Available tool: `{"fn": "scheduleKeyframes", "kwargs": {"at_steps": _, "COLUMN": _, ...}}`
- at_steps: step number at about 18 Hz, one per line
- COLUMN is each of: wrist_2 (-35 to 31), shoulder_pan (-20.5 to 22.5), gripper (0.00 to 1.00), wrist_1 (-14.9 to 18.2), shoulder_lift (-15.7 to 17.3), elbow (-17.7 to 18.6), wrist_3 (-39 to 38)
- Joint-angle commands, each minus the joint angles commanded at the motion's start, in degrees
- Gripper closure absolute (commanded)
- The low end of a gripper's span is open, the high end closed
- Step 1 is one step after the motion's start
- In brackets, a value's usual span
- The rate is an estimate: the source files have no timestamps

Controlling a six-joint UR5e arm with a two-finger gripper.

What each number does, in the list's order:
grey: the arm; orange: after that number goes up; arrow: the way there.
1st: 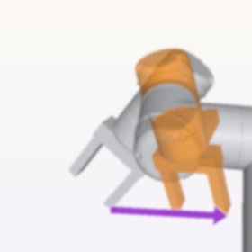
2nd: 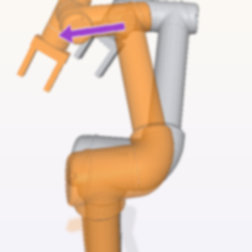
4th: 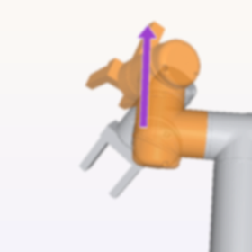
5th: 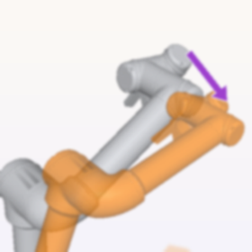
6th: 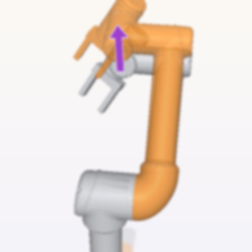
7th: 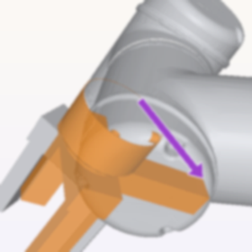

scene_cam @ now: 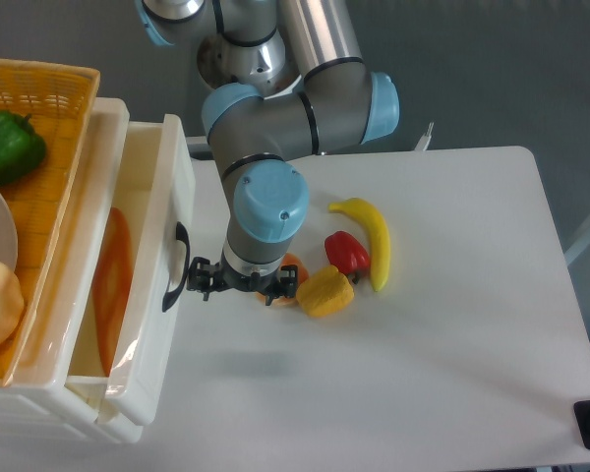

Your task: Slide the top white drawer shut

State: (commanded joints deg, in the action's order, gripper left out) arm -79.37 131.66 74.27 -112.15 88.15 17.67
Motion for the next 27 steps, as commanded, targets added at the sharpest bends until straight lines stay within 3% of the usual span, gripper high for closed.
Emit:
{"fn": "scheduleKeyframes", "kwargs": {"at_steps": 10, "wrist_2": -0.3, "shoulder_pan": -2.5, "gripper": 0.00, "wrist_1": -0.5, "shoulder_lift": 0.0, "elbow": -0.4, "wrist_3": 0.3}}
{"fn": "scheduleKeyframes", "kwargs": {"at_steps": 27, "wrist_2": -0.4, "shoulder_pan": -3.1, "gripper": 0.00, "wrist_1": -0.6, "shoulder_lift": 0.0, "elbow": -1.1, "wrist_3": 0.4}}
